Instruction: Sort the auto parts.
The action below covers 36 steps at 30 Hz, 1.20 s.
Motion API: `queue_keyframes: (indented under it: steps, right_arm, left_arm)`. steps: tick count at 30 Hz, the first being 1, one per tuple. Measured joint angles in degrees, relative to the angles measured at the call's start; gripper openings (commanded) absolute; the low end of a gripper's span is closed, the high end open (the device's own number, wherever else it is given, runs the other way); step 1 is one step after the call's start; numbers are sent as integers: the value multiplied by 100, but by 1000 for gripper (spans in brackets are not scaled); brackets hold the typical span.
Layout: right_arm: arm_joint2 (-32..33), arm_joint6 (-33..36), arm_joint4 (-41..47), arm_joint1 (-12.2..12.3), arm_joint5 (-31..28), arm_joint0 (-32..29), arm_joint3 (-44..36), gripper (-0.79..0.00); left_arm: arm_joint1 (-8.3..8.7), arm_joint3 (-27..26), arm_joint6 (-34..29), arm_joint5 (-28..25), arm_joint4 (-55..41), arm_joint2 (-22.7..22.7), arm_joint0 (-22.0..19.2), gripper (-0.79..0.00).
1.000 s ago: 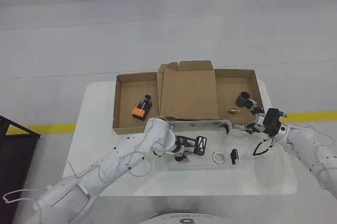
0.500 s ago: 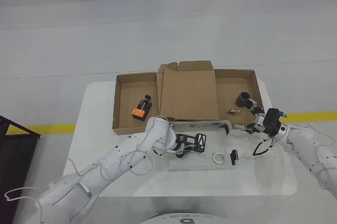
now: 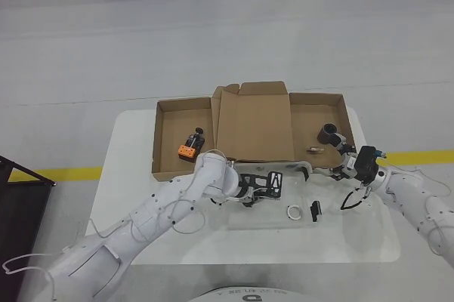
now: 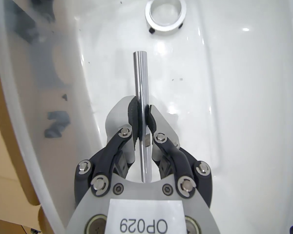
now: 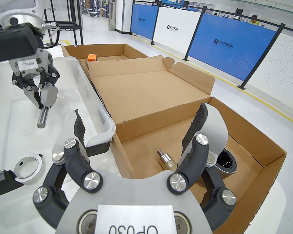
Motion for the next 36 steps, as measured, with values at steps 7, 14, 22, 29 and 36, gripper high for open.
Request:
queue_keyframes:
  steps: [7,14,22,29,36]
  right_arm:
    - [0,0,0,0,0,0,0,0]
    - [0,0,0,0,0,0,0,0]
    - [0,0,0,0,0,0,0,0]
    - [0,0,0,0,0,0,0,0]
    - [0,0,0,0,0,0,0,0]
  left_arm:
    - [242,-880,51,259,-128,-668,331,-785]
    - [562,-2042,-62,280,-144,-1602,917,-785]
    - [790,-2467,-93,593,179,-2471,1430,-785]
    - [890,-2044,-87,1183,609,-3111,1469,-785]
    - [901,-941,-618,1636,49,-3550,1080,-785]
